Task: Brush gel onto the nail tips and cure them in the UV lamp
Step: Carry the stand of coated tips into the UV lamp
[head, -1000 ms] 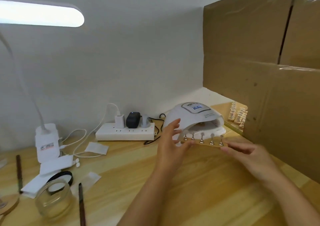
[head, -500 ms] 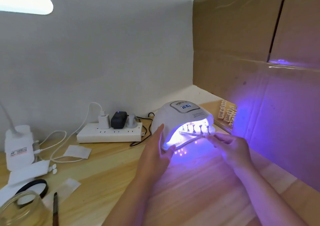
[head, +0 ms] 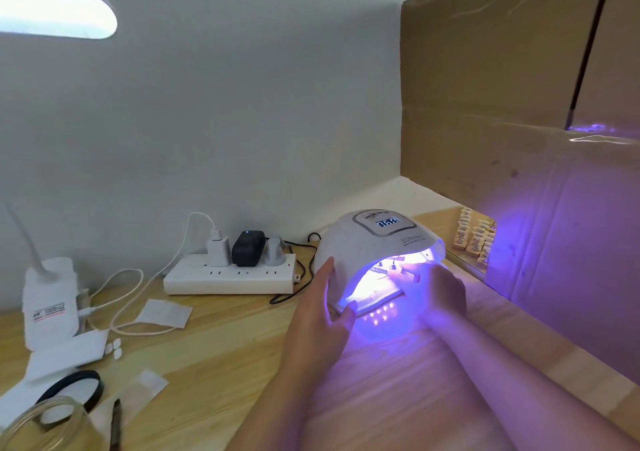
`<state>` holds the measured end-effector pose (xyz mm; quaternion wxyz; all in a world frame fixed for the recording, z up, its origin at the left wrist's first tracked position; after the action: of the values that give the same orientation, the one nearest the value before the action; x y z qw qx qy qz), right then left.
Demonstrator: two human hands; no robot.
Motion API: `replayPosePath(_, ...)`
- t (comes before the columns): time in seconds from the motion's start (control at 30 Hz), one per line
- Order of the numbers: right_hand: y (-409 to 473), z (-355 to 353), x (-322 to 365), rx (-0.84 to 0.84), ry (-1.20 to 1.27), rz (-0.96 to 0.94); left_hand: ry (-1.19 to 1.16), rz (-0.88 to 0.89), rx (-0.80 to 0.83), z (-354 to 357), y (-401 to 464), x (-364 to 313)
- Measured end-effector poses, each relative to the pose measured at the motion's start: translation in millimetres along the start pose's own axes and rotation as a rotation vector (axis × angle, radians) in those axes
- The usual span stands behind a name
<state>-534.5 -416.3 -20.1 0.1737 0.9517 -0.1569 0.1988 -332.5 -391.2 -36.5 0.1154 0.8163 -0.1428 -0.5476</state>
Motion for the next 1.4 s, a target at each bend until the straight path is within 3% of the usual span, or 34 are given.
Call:
replayPosePath(0.1,2.9,-1.8,4.0,0.031,-0.085,-0.08,-0.017,-0.013,-0.004,-0.4,1.2,3.6)
replayPosePath(0.23,16.3,-11.0,-9.6,0.028,0.08,-0.016,-0.029,-0.026,-0.011,-1.1,0.2,5.1)
replayPosePath(0.4,26.9,-1.0,-2.6,0.077,-0.207,-0.009,-0.059,-0.03,-0.031,-2.4,0.2,3.4)
replayPosePath(0.63,37.5,5.5,-0.7,0.133,-0.342,0.036,-0.085,-0.026,-0.029,-1.6,0.7,2.4)
replayPosePath(1.03,20.1,-6.9,-7.6,0.036,-0.05,-0.091,-0.139,-0.027,-0.022,-1.2,2.0,1.2)
replayPosePath(1.4,-20.6,-51.7,-69.5,0.062,-0.125,-0.023,-0.188,-0.028,-0.018,-1.8,1.3,0.8)
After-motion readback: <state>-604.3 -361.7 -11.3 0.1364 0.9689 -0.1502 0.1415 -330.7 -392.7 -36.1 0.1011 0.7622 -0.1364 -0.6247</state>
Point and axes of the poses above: each hand's wrist, its own y-axis towards the middle knuckle, its own z-axis out of the palm, x = y × z, the point moved 10 cm from there along y, towards the middle knuckle, and after that the axes turned 1 degree about z, right-handed, at the moved point
